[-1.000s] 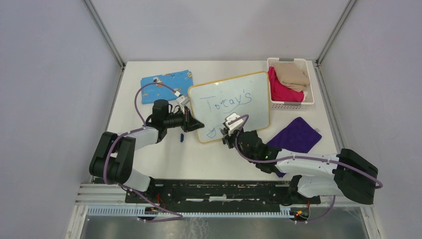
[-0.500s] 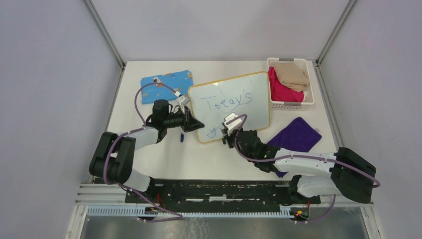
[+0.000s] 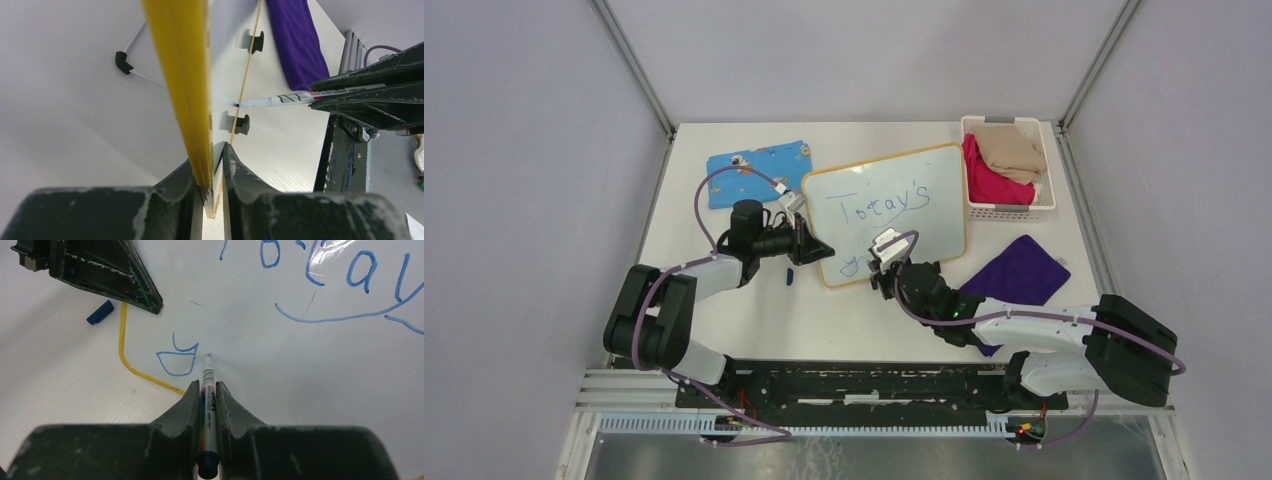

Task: Write a sentence on the whiteboard

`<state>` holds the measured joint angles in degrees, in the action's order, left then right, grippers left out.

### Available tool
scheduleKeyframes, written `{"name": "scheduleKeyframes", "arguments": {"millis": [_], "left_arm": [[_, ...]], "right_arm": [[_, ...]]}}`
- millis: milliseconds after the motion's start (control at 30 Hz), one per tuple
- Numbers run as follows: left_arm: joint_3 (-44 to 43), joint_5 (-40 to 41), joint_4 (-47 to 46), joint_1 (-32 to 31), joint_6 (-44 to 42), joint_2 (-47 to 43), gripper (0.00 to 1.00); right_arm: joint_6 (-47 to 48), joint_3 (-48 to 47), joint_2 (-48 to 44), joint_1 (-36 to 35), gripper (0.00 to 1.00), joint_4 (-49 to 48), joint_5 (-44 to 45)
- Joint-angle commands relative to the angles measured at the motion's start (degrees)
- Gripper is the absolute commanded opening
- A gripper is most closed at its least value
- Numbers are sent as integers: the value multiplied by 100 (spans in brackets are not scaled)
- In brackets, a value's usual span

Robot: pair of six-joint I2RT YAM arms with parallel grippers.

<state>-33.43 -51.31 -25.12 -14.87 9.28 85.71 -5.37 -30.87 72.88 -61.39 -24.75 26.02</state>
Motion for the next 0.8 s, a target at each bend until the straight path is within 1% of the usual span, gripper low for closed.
{"name": "scheduleKeyframes", "arguments": {"millis": [0,233,767], "left_arm": [[-14,400,549,-103,-599,130,18],[-23,401,561,-103,-603,130,18],[-32,394,579,-112,-598,163,19]], "right_arm": [[-78,152,-127,95,0,-68,195],[-56,180,-241,251,0,-5,219],[141,-303,-178,331,0,54,68]]}}
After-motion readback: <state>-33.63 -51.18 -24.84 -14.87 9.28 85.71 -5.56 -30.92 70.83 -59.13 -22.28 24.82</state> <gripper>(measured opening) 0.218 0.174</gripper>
